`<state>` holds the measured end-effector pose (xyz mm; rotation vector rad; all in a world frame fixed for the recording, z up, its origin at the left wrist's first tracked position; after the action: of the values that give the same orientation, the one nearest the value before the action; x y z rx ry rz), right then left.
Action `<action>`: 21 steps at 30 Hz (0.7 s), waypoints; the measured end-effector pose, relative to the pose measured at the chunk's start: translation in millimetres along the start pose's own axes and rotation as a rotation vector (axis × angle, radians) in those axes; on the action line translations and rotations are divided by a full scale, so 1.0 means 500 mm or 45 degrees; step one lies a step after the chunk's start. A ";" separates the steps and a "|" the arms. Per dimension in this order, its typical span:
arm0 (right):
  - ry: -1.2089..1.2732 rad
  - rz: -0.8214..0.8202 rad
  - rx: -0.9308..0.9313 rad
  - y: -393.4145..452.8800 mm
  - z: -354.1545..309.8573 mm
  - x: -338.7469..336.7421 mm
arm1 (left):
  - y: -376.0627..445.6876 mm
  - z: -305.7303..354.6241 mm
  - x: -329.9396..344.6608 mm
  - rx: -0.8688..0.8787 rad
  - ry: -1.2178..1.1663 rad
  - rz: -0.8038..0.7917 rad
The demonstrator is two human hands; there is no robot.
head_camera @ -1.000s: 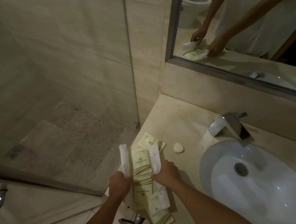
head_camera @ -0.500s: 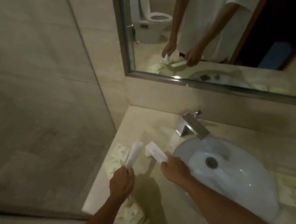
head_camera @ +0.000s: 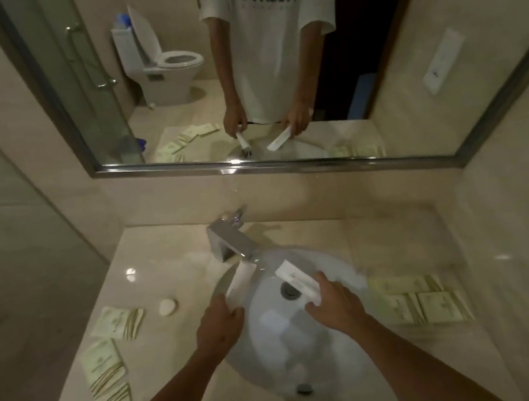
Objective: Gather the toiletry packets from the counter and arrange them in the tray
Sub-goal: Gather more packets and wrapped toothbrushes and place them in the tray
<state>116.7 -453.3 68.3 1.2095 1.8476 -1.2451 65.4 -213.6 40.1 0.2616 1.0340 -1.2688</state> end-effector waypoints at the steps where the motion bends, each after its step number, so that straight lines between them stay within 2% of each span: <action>1: -0.012 0.007 0.020 0.000 0.034 -0.011 | 0.000 0.022 0.012 0.031 0.001 -0.003; 8: -0.076 0.100 0.126 -0.008 0.251 -0.072 | -0.005 0.156 0.101 0.243 0.020 -0.118; 11: -0.179 0.160 0.051 -0.013 0.330 -0.088 | -0.014 0.212 0.138 0.273 0.089 -0.117; 15: -0.207 0.360 -0.095 -0.008 0.400 -0.114 | -0.018 0.261 0.174 0.321 0.133 -0.113; 17: -0.213 0.280 -0.100 0.003 0.428 -0.118 | -0.017 0.275 0.188 0.325 0.145 -0.119; 21: -0.329 0.280 -0.154 0.032 0.468 -0.122 | -0.013 0.289 0.205 0.303 0.148 -0.119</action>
<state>153.6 -688.9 24.1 1.0966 1.5350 -1.0949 124.5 -380.6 44.5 0.4783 1.0027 -1.4771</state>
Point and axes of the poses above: each hand's wrist, its own y-axis towards the middle knuckle, its own x-axis out of the palm, z = x × y, the point moved 4 cm from there along y, towards the middle knuckle
